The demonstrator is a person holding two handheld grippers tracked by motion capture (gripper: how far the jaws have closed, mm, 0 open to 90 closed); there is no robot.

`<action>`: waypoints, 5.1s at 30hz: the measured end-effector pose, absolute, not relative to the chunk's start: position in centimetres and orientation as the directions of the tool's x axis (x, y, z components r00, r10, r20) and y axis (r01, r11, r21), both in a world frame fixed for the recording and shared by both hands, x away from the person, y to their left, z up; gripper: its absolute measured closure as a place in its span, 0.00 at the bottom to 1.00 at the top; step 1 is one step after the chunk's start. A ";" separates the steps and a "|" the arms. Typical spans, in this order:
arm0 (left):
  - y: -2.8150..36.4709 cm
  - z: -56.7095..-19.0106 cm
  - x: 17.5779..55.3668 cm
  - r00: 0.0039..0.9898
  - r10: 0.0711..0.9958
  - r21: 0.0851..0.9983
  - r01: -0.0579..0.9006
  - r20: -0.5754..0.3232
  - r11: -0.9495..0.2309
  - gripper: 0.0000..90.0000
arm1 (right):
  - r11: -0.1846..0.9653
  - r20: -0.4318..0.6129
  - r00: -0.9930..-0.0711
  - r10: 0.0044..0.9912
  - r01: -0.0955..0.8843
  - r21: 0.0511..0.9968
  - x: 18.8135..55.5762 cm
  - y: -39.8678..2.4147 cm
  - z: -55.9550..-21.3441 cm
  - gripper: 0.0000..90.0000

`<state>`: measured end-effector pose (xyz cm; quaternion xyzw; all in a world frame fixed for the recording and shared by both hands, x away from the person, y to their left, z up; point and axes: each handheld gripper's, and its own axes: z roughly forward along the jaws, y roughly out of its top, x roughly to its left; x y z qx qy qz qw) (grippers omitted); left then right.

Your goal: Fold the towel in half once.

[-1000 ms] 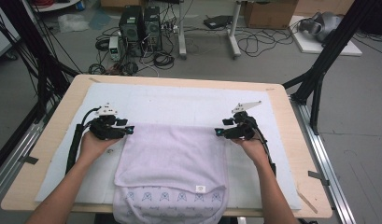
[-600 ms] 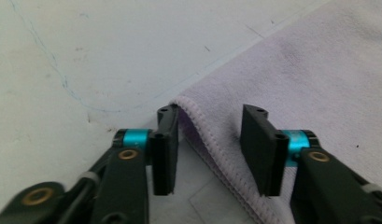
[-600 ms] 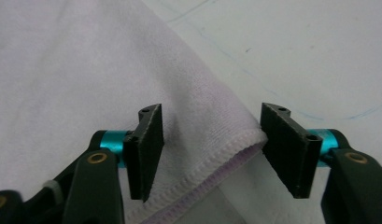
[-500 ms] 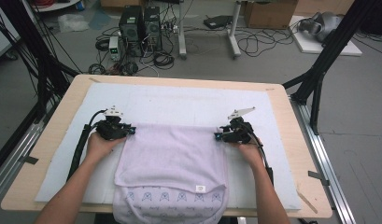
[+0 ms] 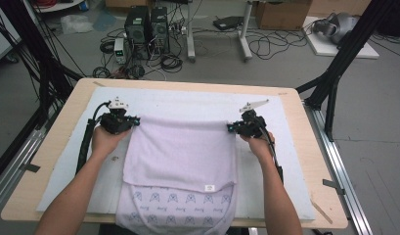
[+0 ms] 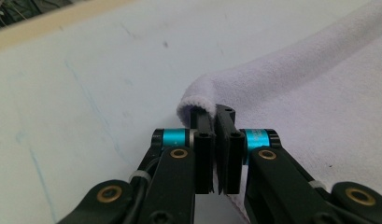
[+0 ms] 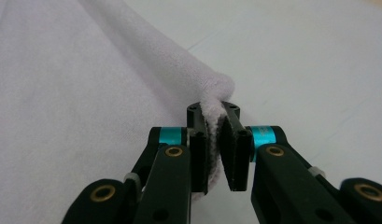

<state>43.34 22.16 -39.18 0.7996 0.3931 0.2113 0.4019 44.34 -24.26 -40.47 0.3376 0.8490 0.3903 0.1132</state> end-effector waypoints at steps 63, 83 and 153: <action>23.7 -40.4 32.7 0.776 0.631 0.827 0.360 -0.008 -0.432 0.98 | 0.506 0.060 -0.873 0.484 0.336 0.794 33.8 -25.0 -40.9 0.98; 24.5 -41.3 27.1 0.810 0.586 0.810 0.351 -0.012 -0.469 0.83 | 0.537 0.075 -0.909 0.410 0.307 0.786 28.4 -24.8 -41.1 0.88; 23.0 -42.2 37.3 0.721 0.689 0.803 0.457 -0.081 -0.383 0.90 | 0.499 0.171 -0.796 0.580 0.514 0.698 41.3 -24.9 -43.1 0.95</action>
